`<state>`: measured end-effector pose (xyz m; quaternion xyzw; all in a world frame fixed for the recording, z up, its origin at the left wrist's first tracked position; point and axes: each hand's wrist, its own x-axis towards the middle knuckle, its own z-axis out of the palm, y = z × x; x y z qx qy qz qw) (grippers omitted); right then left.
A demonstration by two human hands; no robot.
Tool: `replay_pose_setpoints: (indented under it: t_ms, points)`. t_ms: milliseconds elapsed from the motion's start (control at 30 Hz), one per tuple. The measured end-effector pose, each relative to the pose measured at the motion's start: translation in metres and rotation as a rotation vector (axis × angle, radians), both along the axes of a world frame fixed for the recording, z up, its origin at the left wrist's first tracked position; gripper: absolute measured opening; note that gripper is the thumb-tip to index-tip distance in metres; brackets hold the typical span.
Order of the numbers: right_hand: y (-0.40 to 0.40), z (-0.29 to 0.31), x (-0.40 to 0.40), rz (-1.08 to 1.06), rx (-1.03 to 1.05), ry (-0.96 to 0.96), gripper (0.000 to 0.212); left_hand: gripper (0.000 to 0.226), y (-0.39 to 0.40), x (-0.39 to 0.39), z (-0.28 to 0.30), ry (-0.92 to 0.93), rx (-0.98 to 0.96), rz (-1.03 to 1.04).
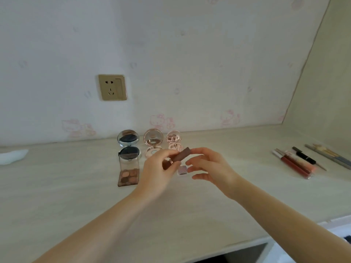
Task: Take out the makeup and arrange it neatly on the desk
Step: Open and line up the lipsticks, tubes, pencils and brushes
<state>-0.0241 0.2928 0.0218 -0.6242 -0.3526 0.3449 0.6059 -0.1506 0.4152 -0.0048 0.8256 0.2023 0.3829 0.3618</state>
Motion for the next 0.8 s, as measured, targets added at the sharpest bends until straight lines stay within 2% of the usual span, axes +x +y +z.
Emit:
replay_pose_setpoints:
  t_ms: [100, 200, 433, 500, 567, 800]
  points:
    - [0.010, -0.006, -0.009, 0.034, -0.011, -0.163, 0.014, 0.028, 0.009, -0.020, -0.012, 0.042, 0.158, 0.000]
    - [0.020, -0.018, -0.016, 0.014, -0.014, -0.316, 0.013, 0.029, 0.015, -0.031, -0.020, 0.053, 0.233, -0.003]
    - [0.026, -0.044, -0.020, -0.061, 0.058, -0.382, 0.009, 0.038, 0.017, -0.041, -0.028, 0.010, 0.326, 0.081]
    - [0.023, -0.044, -0.016, -0.068, 0.082, -0.410, 0.010, 0.041, 0.018, -0.044, -0.028, -0.010, 0.284, 0.058]
    - [0.020, -0.045, -0.013, -0.061, 0.092, -0.463, 0.011, 0.038, 0.021, -0.046, -0.029, -0.022, 0.252, 0.047]
    - [0.018, -0.047, -0.017, 0.044, -0.006, -0.765, 0.017, 0.032, 0.013, -0.049, -0.023, 0.070, 0.412, 0.023]
